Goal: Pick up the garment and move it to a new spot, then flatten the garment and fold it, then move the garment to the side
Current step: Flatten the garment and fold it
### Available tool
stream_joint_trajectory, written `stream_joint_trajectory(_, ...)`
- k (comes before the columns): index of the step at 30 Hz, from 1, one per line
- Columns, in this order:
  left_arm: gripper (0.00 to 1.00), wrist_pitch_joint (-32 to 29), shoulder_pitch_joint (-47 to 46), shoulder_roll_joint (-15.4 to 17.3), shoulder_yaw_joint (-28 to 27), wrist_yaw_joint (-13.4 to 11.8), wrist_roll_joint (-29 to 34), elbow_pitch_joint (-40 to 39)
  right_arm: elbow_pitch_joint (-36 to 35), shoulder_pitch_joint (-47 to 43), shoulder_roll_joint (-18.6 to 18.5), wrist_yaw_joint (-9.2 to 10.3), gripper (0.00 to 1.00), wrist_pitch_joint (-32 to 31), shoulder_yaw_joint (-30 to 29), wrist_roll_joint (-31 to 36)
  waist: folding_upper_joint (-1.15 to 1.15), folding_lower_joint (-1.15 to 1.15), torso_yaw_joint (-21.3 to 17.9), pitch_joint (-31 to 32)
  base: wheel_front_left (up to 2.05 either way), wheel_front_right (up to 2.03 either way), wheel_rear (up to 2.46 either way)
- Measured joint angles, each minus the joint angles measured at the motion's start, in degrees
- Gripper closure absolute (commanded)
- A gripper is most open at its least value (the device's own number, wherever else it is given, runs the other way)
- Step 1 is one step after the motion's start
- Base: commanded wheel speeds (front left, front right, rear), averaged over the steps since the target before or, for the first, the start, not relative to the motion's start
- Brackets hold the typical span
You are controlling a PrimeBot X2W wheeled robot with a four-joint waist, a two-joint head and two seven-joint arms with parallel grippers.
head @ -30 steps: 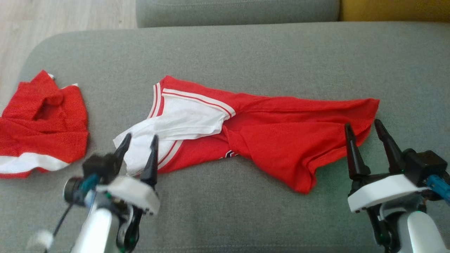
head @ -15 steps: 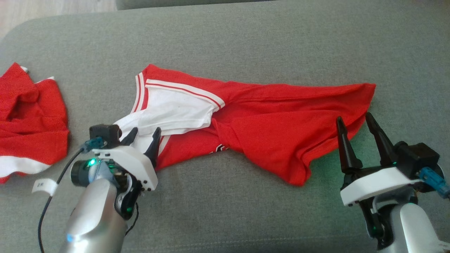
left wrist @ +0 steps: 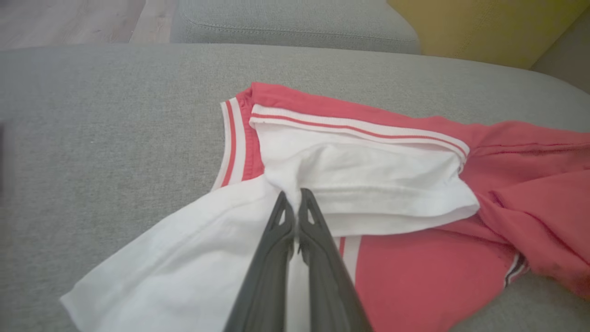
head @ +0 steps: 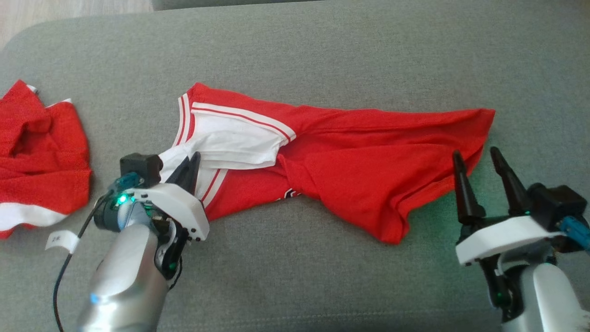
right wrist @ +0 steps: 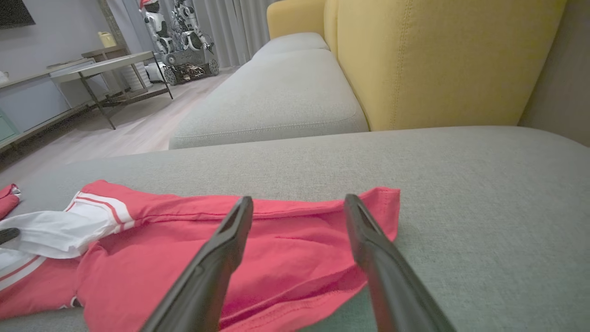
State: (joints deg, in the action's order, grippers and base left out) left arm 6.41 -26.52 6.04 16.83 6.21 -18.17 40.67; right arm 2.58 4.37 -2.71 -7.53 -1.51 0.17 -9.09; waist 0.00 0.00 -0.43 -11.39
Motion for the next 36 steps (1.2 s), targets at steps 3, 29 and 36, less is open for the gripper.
stream_joint_trajectory(3, 1.0, 0.33, 0.0, 0.13, 0.79, -0.26, 0.03, -0.86, 2.3, 0.97, 0.03, 0.0, 0.0, -0.1, -2.48, 0.56, 0.0, 0.0, 0.32, -0.12, 0.0, 0.0, 0.0)
stream_joint_trajectory(29, 1.0, 0.81, -3.25, -0.91, 3.25, -0.68, -0.07, -5.78, 40.41, 27.69, -7.81, 0.0, 1.0, -3.57, -6.68, -2.9, 0.0, 0.0, 4.54, -5.76, 0.0, 0.0, 0.0)
stream_joint_trajectory(36, 1.0, 3.89, -3.22, -0.68, 2.93, -1.33, -0.4, -6.59, 41.67, 28.48, -9.68, 0.0, 1.0, 0.48, -3.15, -6.92, 0.0, 0.0, 4.32, -4.87, 0.0, 0.0, 0.0)
